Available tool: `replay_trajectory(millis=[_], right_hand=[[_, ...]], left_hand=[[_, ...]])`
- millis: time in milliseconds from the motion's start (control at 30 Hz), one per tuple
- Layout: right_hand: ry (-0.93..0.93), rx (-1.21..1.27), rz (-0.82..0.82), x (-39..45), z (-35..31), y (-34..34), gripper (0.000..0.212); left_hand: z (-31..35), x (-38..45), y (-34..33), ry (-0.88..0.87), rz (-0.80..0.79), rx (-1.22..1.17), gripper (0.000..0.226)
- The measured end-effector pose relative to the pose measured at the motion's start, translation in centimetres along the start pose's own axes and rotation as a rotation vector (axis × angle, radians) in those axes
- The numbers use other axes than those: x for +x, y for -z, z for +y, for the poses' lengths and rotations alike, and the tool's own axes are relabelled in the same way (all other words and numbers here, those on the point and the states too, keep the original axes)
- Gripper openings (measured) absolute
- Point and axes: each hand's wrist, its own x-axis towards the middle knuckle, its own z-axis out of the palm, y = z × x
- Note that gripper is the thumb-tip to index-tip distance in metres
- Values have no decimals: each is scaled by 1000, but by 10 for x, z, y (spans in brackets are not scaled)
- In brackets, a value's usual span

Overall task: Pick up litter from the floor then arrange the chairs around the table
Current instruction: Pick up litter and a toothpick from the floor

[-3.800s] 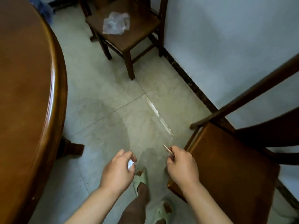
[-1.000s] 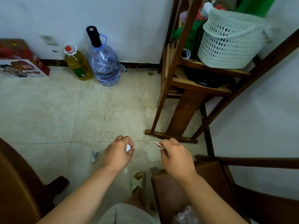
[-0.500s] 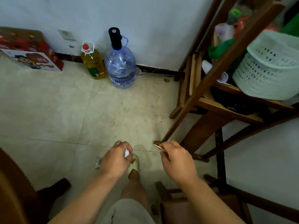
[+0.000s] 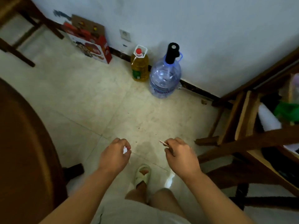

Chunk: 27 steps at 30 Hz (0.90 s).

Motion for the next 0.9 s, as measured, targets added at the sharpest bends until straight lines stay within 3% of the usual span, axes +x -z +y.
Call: replay_trajectory(millis=[233, 467, 633, 800, 900], right_hand=[[190, -89, -165, 49, -32, -25, 24], [328, -133, -371, 101, -30, -77, 25], [407, -133, -469, 154, -1, -147, 28], [424, -149, -517, 206, 45, -247, 29], [452, -144, -534, 232, 71, -312, 27]], left_hand=[[-36, -6, 1, 207, 131, -110, 5], [-58, 0, -42, 489, 217, -235, 5], [-88, 36, -116, 690, 245, -307, 8], [-145, 95, -221, 856, 180, -294, 29], [-190, 128, -285, 907, 166, -306, 16]])
